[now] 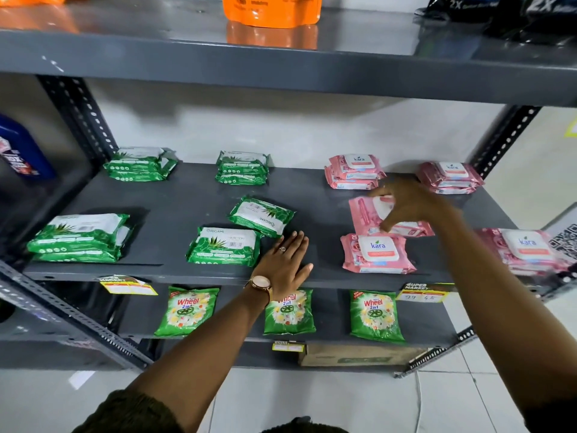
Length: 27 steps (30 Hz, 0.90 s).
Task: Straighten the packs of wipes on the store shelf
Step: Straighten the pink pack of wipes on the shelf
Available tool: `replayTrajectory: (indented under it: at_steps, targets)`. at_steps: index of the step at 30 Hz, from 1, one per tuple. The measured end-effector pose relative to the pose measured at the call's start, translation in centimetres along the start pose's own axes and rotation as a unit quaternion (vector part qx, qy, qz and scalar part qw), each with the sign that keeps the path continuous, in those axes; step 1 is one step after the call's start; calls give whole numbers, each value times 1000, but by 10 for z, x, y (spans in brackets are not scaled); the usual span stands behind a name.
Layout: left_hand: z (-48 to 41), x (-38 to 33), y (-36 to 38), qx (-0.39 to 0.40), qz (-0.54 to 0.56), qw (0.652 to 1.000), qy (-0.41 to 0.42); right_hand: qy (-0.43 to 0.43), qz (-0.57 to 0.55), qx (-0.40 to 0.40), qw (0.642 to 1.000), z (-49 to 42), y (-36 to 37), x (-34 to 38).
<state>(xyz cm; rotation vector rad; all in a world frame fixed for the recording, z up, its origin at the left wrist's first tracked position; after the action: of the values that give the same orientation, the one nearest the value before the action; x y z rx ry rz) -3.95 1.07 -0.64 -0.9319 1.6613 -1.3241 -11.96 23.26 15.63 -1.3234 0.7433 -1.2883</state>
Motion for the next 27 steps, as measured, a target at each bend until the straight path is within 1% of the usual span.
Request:
replayTrajectory:
  at_steps: [3,6,10,12,15,17,20,22,23,24,25,26,27]
  targets:
    - [0,-1,0,2,0,1000,-1,-7,21,46,999,17,28,7]
    - [0,-1,0,8,-2,1000,-4,-7,45,39,998,20,43,8]
    - [1,-1,0,8,-3,1000,-7,13,4,105,994,18,35,-1]
    - [0,-1,0,9,-3,1000,-9,20,-2,104,994,18,32,-5]
    - [0,-1,0,8,-4,1000,-7,33,-18,66,997,20,32,-7]
    - [1,-2,-1,3,-11,1000,-7,58,-13,32,998,22,32,-7]
    - [1,-2,-2,-8,-9,1000,-7,110,28,-43,993,25,31,-6]
    - [1,-2,-2,-11,-8,1000,-7,154,77,-91,981,31,28,-4]
    - [1,-2,-2,-11,-7,1000,-8,157,94,-116,976,33,27,-4]
    - [1,-2,-2,-11,-6,1000,-9,140,112,-138,974,35,25,-2]
    - [1,-1,-2,-10,-4,1000,-9,98,128,-142,977,37,25,0]
    - [1,0,-1,-8,-4,1000,-10,30,133,-131,982,36,26,1]
    - [0,0,0,-4,-3,1000,-9,-40,145,-95,984,36,32,3]
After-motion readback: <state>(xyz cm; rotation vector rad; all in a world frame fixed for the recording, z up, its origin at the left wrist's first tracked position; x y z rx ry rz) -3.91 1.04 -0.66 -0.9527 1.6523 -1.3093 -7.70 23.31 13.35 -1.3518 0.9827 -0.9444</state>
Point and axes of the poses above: each hand's wrist, its own z-axis away from the middle knuckle, its own y-axis out of the palm, x = y × z, the point moved 4 cm from there along -z, towards the middle knuckle, and after that the axes turned 2 degrees about y, right-handed, at the moved point
